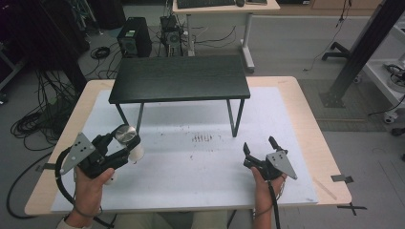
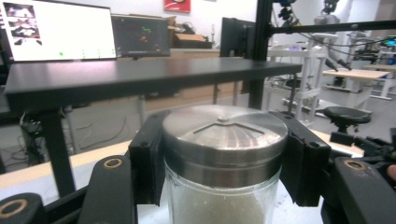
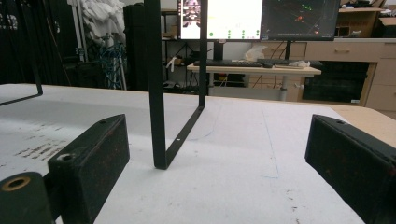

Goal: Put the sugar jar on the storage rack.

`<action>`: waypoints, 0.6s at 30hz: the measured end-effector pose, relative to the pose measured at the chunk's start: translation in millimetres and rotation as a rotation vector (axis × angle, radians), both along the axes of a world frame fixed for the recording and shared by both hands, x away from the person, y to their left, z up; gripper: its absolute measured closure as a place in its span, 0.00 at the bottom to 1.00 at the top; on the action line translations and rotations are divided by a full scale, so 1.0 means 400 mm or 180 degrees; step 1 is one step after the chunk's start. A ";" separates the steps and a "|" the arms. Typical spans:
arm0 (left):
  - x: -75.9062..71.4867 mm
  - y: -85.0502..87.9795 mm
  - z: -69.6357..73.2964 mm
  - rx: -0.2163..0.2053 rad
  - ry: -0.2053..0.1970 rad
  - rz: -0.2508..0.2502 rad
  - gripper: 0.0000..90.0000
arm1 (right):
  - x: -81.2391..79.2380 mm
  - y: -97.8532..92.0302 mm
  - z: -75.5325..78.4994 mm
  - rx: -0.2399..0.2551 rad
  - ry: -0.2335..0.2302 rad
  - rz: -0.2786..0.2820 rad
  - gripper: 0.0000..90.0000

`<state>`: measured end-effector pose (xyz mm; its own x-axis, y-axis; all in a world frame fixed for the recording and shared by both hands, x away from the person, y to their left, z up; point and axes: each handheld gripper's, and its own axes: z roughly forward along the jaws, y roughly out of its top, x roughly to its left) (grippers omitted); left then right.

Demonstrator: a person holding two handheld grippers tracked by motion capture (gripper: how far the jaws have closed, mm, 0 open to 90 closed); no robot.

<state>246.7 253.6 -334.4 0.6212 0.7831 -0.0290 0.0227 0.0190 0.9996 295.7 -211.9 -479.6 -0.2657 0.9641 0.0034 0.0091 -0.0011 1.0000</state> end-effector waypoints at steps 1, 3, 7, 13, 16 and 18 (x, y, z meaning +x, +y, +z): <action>0.001 -0.001 0.009 -0.0006 0.0000 -0.0026 0.47 | 0.000 0.000 0.000 0.0001 0.0000 0.0000 0.07; 0.003 -0.004 0.028 -0.0007 -0.0010 -0.0075 0.47 | 0.000 0.000 0.000 0.0001 0.0002 0.0001 0.07; 0.016 -0.014 0.069 0.0017 -0.0022 -0.0164 0.47 | 0.000 0.000 0.000 0.0001 0.0004 0.0001 0.07; 0.040 -0.031 0.117 0.0070 -0.0026 -0.0316 0.47 | 0.000 0.000 0.000 0.0000 0.0005 0.0003 0.07; 0.052 -0.042 0.142 0.0078 -0.0044 -0.0403 0.47 | 0.000 0.000 0.000 0.0001 0.0009 0.0004 0.07; 0.059 -0.050 0.158 0.0092 -0.0057 -0.0450 0.47 | 0.001 0.000 0.000 0.0002 0.0010 0.0004 0.07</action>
